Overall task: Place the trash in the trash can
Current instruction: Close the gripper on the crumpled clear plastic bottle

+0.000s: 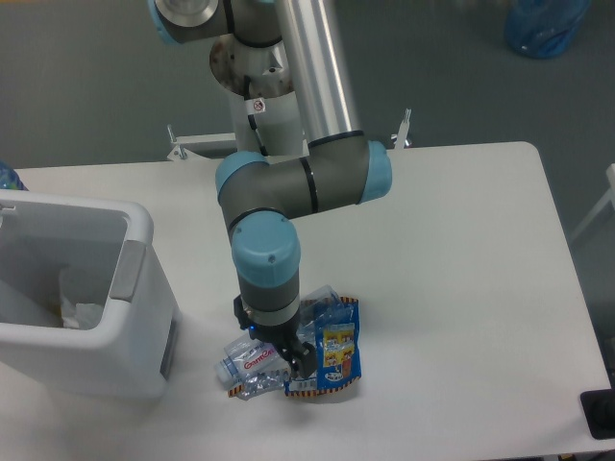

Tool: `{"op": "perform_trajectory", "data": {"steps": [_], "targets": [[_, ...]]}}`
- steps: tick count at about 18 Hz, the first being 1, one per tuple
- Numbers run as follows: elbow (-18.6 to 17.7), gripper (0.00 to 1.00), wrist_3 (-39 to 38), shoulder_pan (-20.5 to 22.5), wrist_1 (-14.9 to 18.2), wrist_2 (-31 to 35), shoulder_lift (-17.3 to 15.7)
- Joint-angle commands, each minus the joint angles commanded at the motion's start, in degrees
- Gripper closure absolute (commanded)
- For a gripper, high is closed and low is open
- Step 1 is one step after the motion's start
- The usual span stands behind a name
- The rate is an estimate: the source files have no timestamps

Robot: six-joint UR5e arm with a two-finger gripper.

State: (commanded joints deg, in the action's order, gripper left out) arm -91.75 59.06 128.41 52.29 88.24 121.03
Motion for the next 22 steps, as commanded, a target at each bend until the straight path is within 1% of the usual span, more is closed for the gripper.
{"op": "perform_trajectory", "data": {"steps": [4,8,13,14,16,17,18,22], "targets": [[-0.97,0.0,-0.53,-0.53,-0.09,-0.09,0.44],[-0.18,0.0,-2.9,-0.62,-0.35,-0.09,2.28],[0.17,0.01,-2.73,-0.62,-0.44,0.09,2.64],[0.17,0.08,-2.73,-0.62,-0.44,0.17,2.55],[0.17,0.33,-2.9,-0.62,-0.44,0.17,2.37],[0.26,0.42,-2.73,-0.62,-0.35,0.18,2.37],[0.26,0.46,-2.73,-0.62,-0.35,0.18,2.37],[0.26,0.46,-2.64,-0.62,-0.35,0.18,2.28]]}}
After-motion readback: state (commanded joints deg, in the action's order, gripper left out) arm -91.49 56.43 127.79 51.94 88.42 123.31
